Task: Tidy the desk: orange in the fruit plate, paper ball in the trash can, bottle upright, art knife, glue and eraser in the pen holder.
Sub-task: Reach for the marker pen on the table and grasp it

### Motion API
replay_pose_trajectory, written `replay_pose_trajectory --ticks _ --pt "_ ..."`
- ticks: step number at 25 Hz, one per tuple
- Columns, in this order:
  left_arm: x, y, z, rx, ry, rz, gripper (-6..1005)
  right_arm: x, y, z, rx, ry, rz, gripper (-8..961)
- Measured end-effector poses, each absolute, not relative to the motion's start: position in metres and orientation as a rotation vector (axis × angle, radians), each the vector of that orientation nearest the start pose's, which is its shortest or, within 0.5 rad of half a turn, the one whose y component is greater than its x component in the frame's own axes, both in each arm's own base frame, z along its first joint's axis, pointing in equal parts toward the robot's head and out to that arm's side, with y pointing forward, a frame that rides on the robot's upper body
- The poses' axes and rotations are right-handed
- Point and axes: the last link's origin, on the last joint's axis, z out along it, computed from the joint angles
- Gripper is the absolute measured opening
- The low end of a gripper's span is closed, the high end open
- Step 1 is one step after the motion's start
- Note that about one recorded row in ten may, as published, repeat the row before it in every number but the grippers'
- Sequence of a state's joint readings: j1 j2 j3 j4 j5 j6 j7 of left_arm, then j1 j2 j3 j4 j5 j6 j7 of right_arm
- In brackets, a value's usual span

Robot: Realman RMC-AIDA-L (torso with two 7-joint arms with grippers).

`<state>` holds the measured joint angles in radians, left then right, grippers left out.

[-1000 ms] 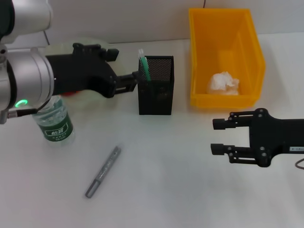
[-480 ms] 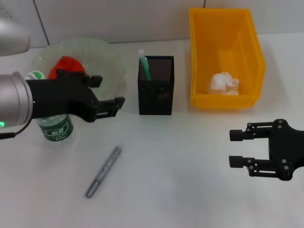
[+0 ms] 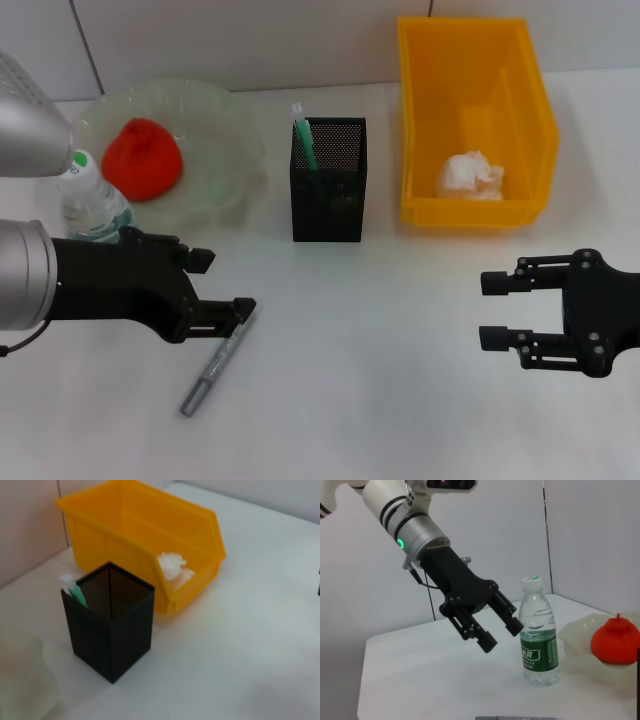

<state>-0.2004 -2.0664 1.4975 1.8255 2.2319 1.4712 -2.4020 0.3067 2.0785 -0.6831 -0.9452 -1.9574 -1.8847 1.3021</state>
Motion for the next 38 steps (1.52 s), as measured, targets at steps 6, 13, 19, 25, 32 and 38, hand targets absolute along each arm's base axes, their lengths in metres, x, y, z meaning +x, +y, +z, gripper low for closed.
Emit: replay_pose_trajectory --ticks 6,13,19,25,32,38 --pt "-0.152 0.283 0.023 -2.740 -0.699 0.016 681 0.280 0.261 0.049 -2.808 0.377 0.736 573" --pt "-0.154 0.290 0.022 -2.679 -0.816 0.077 681 0.280 0.261 0.049 -2.807 0.378 0.736 574" --pt "-0.153 0.295 0.017 -2.646 -0.877 0.133 680 0.279 0.261 0.048 -2.810 0.375 0.736 574" --pt "-0.148 0.296 0.009 -2.653 -0.895 0.198 680 0.279 0.262 0.047 -2.811 0.371 0.739 574" --pt "-0.135 0.305 -0.027 -2.611 -0.897 0.490 680 0.278 0.264 0.046 -2.807 0.366 0.731 574" --pt "-0.138 0.314 -0.039 -2.610 -0.916 0.507 680 0.279 0.264 0.045 -2.809 0.360 0.732 573"
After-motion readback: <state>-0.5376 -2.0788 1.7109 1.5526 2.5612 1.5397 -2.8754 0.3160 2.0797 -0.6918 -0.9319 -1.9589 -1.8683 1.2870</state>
